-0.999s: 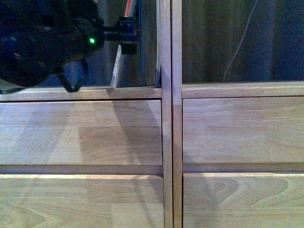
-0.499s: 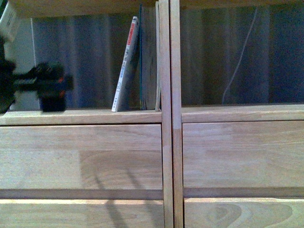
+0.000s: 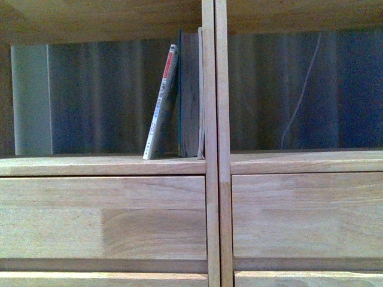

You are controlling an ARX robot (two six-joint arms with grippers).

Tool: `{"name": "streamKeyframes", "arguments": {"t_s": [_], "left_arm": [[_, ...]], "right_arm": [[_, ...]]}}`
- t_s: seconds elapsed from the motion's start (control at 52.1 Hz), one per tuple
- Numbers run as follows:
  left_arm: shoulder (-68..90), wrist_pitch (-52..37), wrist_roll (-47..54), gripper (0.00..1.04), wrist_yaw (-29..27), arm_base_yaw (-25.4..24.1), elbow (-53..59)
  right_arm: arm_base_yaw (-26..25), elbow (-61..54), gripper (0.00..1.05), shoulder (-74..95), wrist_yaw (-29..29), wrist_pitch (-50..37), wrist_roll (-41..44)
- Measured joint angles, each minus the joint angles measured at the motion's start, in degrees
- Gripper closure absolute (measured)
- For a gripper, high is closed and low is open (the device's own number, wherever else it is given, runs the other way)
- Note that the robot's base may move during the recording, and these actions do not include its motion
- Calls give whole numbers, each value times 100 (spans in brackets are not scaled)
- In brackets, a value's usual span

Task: Organize books on shelf

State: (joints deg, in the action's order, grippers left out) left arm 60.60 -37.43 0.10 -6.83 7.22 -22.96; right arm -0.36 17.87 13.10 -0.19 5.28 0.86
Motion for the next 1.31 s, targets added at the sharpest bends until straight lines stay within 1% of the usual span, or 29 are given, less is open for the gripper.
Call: {"name": "streamKeyframes", "arguments": {"t_s": [0.038, 0.115, 0.211, 0.25, 0.288, 0.307, 0.384, 0.672, 0.999, 1.095, 1.171, 1.306], "left_arm": [[-188, -57, -2, 102, 70, -70, 256], [-496, -105, -2, 102, 151, -164, 623], [-793, -111, -2, 102, 243, -243, 927], [-905, -109, -2, 102, 297, -286, 1027], [-1027, -96, 0, 102, 577, -461, 1123], [-1086, -83, 0, 102, 627, -529, 1169], [-1294, -31, -2, 102, 645, -678, 1311], [-2087, 356, -2, 102, 684, -693, 1731], [-3016, 992, -2, 102, 684, -697, 2024], [-3152, 870, 0, 102, 684, -697, 2229], [-3381, 1110, 0, 102, 682, -697, 2229], [-3853, 1550, -2, 102, 682, -697, 2229]], "right_arm": [[11, -179, 67, -125, -2, -70, -2], [13, -450, 85, -284, 0, -177, -9], [13, -684, 102, -422, 0, -254, -9], [13, -754, 101, -468, -2, -278, -22], [13, -822, 102, -511, 0, -308, -22], [13, -850, 102, -535, -2, -315, -22], [13, -960, 102, -612, 2, -348, -22], [13, -1268, 102, -831, -2, -428, -22], [13, -1464, 102, -1010, 0, -481, -22], [13, -1519, 102, -1049, 0, -485, -24], [15, -1705, 102, -1241, -4, -503, -22], [15, -1705, 102, -1266, 0, -509, -28]]}}
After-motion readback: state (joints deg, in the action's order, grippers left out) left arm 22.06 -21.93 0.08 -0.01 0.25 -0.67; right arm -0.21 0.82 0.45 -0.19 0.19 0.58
